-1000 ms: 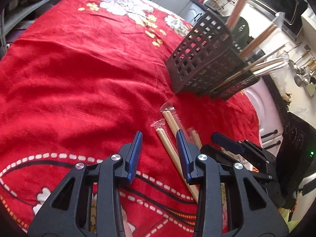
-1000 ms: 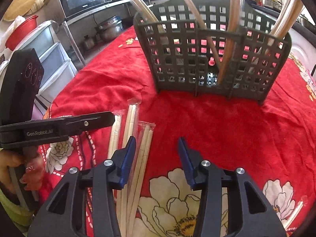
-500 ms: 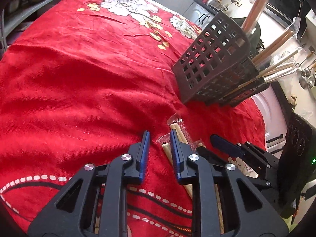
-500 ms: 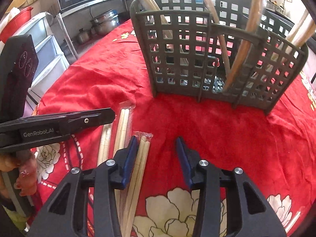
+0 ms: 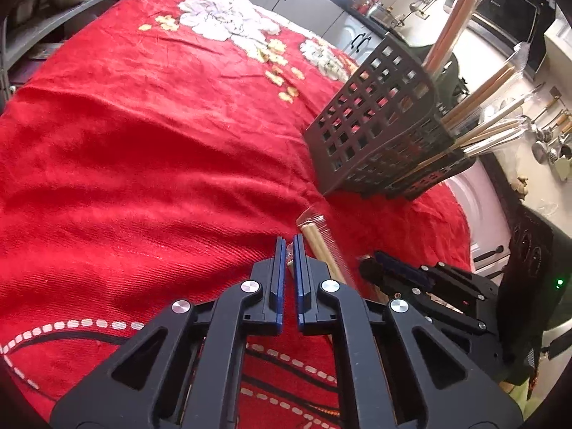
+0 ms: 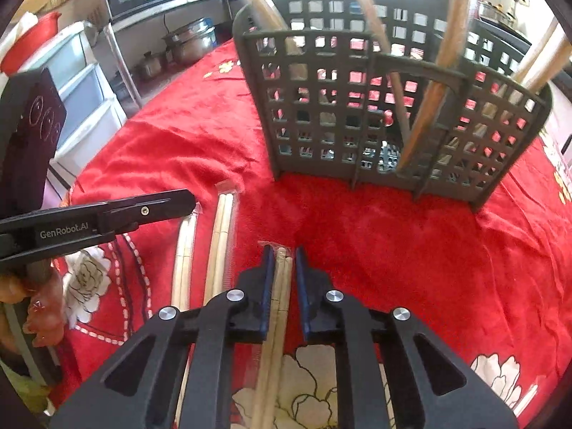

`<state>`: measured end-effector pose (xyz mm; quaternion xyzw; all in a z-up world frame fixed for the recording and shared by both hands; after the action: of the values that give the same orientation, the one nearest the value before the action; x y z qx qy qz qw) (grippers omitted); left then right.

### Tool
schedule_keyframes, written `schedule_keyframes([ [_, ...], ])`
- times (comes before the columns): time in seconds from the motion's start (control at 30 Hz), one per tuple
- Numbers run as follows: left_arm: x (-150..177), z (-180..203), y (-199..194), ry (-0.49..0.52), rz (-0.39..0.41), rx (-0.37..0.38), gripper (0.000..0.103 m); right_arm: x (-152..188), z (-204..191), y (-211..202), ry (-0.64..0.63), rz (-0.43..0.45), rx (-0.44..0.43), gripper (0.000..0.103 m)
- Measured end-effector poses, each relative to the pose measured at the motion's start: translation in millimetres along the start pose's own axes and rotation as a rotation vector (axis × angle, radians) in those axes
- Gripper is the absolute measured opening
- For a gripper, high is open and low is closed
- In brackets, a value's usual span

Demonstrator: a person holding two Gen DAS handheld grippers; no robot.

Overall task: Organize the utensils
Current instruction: 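Close the left tool on a wrapped chopstick while the right tool grasps another, then lift the chopsticks upright and carry them above the grey caddy with both tools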

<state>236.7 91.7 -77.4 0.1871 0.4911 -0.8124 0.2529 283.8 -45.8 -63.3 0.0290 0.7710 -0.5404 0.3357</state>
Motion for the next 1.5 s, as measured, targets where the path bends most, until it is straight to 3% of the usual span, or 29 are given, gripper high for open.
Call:
schedule_keyframes([
  [0.07,-2,4,-5,0.01,0.014,0.005,0.002,0,2,-6,0.006,0.014,-0.01,0.011],
  [0.1,-4,7,-8,0.018,0.023,0.006,0.002,-2,3,-12,0.013,0.03,-0.016,0.006],
  [0.37,-14,23,-27,0.043,0.073,0.044,0.001,-5,18,-46,0.052,0.1,-0.044,0.005],
  [1.03,-46,105,-81,0.207,0.21,0.127,0.001,-20,58,-155,0.175,0.402,-0.17,0.004],
  [1.5,-73,156,-108,0.318,0.278,0.187,0.001,-33,64,-198,0.17,0.531,-0.166,0.002],
])
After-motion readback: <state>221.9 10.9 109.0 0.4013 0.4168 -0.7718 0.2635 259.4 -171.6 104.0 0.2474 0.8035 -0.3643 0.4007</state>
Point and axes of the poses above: each gripper's, at about its wrist camera, not at the fingertips, and y roughly the way its jaws point, z to its right, x to its underside, the point moved 4 cm from there along y, roughly the way its jaws point, and after that the axes turned 8 degrees about y, right-handed, at the moved point
